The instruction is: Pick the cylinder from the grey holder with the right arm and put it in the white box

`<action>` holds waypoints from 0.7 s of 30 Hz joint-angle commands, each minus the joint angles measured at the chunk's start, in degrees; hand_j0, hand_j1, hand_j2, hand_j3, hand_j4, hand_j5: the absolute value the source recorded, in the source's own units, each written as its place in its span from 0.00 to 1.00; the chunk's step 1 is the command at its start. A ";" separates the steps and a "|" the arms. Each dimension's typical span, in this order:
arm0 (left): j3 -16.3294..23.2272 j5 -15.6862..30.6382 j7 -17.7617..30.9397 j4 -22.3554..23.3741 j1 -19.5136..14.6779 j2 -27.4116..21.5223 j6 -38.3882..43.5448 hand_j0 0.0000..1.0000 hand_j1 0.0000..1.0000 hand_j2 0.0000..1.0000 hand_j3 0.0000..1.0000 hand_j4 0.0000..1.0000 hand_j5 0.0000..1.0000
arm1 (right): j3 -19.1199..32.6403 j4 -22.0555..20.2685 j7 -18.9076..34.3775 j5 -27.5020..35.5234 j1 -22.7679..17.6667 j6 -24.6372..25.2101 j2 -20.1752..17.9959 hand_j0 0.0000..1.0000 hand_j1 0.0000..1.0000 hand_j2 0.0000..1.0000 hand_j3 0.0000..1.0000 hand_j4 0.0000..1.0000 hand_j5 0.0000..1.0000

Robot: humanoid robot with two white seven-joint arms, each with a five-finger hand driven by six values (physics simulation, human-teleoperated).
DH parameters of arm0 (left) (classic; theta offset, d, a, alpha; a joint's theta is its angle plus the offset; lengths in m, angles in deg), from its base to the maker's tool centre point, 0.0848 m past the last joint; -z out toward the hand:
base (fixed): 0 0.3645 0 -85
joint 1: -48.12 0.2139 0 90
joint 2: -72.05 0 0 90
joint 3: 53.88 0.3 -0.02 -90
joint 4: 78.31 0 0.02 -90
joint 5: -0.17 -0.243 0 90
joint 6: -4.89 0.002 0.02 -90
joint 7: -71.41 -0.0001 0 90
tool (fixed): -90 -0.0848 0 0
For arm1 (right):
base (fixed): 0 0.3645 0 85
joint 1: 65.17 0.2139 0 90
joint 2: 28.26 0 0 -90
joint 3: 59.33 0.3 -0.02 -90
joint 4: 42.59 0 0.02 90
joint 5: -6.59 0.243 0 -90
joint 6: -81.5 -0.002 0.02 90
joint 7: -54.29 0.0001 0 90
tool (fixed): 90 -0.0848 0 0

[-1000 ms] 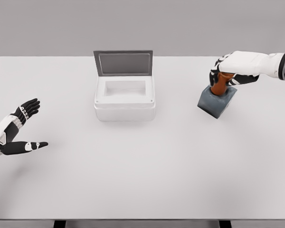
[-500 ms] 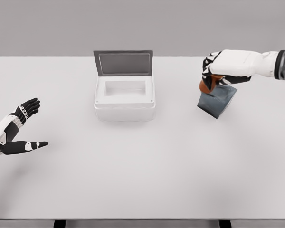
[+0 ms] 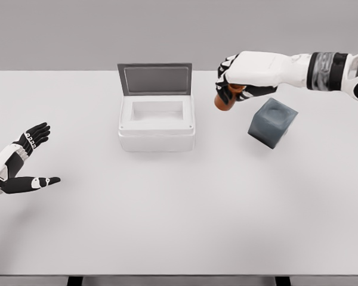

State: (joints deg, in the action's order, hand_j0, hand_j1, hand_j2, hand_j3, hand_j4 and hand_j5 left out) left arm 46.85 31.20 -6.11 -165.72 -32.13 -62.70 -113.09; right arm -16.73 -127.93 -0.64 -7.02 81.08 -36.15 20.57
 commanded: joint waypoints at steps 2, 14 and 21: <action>-0.01 0.26 -0.08 -0.03 0.00 -0.08 0.03 1.00 1.00 1.00 1.00 1.00 1.00 | 0.03 0.18 -0.08 -0.54 0.26 0.23 2.59 0.29 0.29 0.29 0.29 0.29 0.29; -0.01 0.26 -0.08 0.05 -0.18 -0.08 1.00 1.00 1.00 1.00 1.00 1.00 1.00 | -0.85 3.52 -0.08 -1.42 2.46 1.90 9.71 0.29 0.29 0.29 0.29 0.29 0.29; -0.10 0.26 -0.09 0.05 -0.18 -0.08 1.09 1.00 1.00 1.00 1.00 1.00 1.00 | -2.87 4.04 -0.08 -1.42 3.34 1.90 10.94 0.29 0.29 0.29 0.29 0.29 0.29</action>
State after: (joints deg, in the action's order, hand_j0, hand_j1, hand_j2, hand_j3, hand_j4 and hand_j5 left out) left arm 46.78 31.20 -6.19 -165.64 -32.30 -62.70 -112.07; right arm -19.16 -124.01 -0.64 -8.62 84.42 -34.39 31.09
